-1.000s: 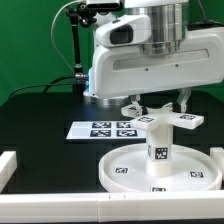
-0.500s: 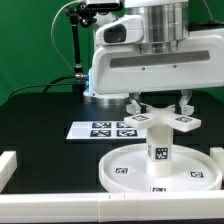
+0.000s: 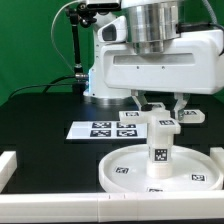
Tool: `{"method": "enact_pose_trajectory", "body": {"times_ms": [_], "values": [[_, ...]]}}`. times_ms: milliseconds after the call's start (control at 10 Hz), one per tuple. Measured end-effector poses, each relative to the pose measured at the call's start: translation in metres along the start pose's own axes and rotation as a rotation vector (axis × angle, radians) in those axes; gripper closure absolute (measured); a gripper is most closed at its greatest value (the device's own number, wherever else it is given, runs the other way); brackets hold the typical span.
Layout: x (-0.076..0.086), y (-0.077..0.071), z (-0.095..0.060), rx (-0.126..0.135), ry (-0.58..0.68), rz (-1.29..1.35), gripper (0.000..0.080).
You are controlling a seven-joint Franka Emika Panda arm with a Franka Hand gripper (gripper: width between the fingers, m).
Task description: Assemble round table
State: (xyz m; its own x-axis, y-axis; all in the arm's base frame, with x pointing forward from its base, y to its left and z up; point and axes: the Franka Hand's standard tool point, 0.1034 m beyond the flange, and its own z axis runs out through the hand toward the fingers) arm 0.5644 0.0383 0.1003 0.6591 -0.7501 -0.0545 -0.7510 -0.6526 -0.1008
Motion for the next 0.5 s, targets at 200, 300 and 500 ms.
{"method": "enact_pose_trajectory", "body": {"times_ms": [200, 300, 500], "values": [[-0.0004, 0.0005, -0.0001, 0.01, 0.007, 0.102, 0.0357], [-0.0006, 0.0004, 0.0002, 0.011, 0.006, 0.111, 0.0305], [-0.002, 0.0002, -0.0011, 0.005, -0.001, 0.056, 0.0201]]}}
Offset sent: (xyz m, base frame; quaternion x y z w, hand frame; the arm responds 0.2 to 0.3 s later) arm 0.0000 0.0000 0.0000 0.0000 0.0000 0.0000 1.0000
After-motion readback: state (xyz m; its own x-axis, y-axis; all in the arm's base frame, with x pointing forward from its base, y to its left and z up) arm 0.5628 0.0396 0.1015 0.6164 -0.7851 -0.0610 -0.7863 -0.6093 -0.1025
